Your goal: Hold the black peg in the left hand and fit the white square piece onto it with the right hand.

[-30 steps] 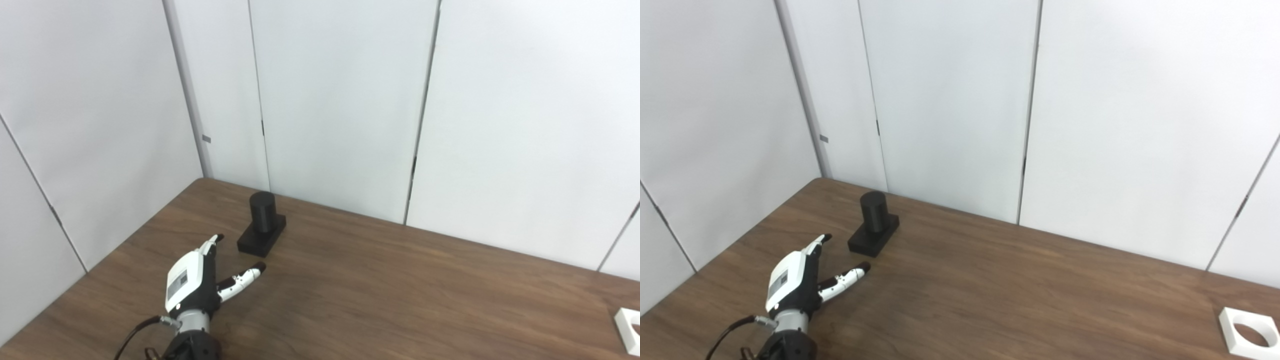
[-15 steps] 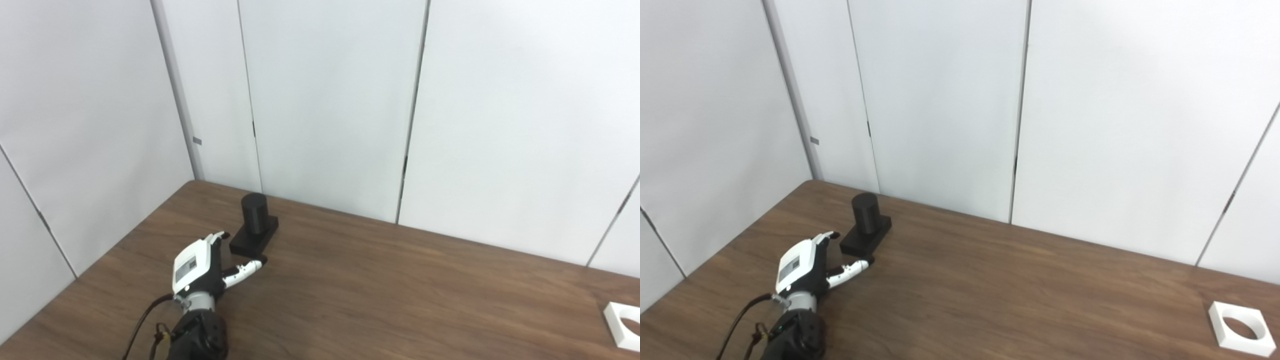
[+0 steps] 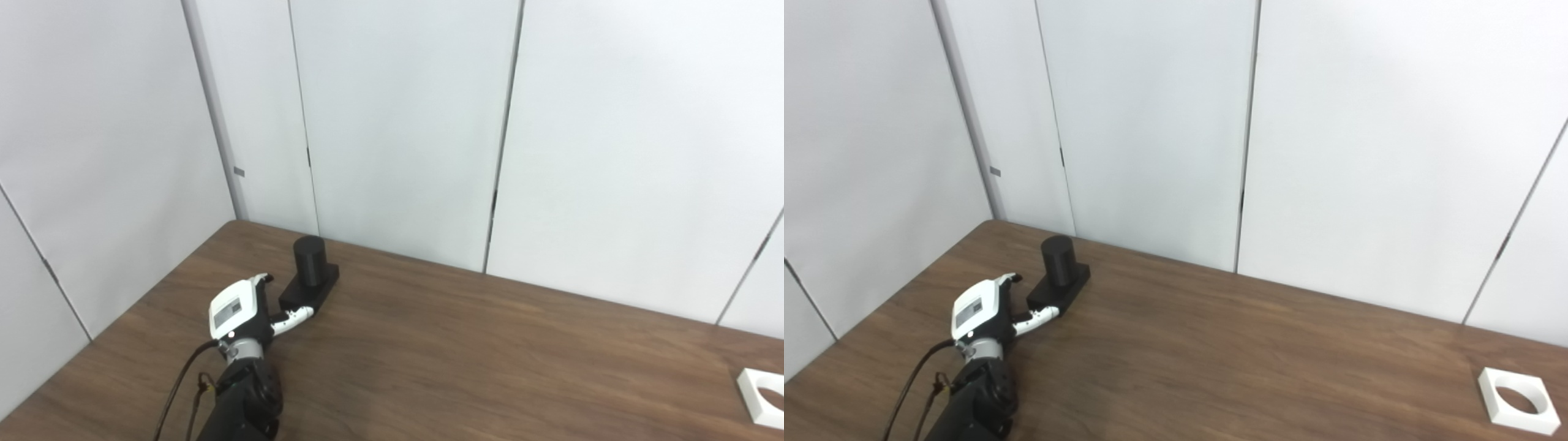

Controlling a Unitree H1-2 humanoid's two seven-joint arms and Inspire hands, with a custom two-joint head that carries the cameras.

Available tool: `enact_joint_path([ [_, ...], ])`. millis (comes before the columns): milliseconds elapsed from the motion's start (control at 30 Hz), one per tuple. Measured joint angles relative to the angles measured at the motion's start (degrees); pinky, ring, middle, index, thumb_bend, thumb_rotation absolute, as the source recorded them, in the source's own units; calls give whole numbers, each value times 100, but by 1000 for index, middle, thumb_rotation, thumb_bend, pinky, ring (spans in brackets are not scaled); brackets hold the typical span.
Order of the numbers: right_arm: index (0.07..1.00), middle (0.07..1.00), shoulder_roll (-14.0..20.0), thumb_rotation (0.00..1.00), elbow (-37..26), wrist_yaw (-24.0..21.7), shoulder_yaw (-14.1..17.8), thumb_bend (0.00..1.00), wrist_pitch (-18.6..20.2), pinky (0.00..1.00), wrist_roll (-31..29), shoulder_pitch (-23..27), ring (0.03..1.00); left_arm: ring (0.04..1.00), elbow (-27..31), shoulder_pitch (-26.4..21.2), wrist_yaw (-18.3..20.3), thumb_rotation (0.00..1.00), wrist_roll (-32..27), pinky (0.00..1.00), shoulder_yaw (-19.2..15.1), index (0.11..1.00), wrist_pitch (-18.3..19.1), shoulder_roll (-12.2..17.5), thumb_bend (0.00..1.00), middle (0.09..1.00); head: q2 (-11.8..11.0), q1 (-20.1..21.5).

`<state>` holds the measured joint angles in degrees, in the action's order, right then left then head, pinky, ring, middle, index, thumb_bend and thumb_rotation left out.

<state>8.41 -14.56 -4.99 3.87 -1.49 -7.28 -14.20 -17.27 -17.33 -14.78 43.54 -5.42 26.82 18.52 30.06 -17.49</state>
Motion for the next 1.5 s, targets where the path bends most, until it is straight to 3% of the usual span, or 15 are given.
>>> enact_joint_path([
  [233, 941, 996, -2, 974, -21, 22, -6, 701, 44, 1000, 1, -2, 1000, 927, -242, -71, -66, 580, -100, 915, 65, 827, -1, 13, 862, 893, -9, 35],
  [633, 935, 1000, -17, 978, -74, 89, -27, 697, 103, 1000, 33, -19, 1000, 892, -437, -320, -169, 605, -239, 852, 197, 821, 1, 12, 879, 869, 0, 88],
  [1200, 936, 1000, -20, 981, -85, 115, -51, 678, 100, 1000, 93, -23, 1000, 878, -932, -583, -654, 523, -399, 826, 197, 808, -1, -71, 860, 862, 26, 149],
  [1500, 942, 1000, -19, 969, -86, 106, -46, 680, 98, 1000, 22, -32, 1000, 852, -1158, -646, -789, 502, -159, 802, 284, 769, -6, -59, 879, 838, 53, 149],
])
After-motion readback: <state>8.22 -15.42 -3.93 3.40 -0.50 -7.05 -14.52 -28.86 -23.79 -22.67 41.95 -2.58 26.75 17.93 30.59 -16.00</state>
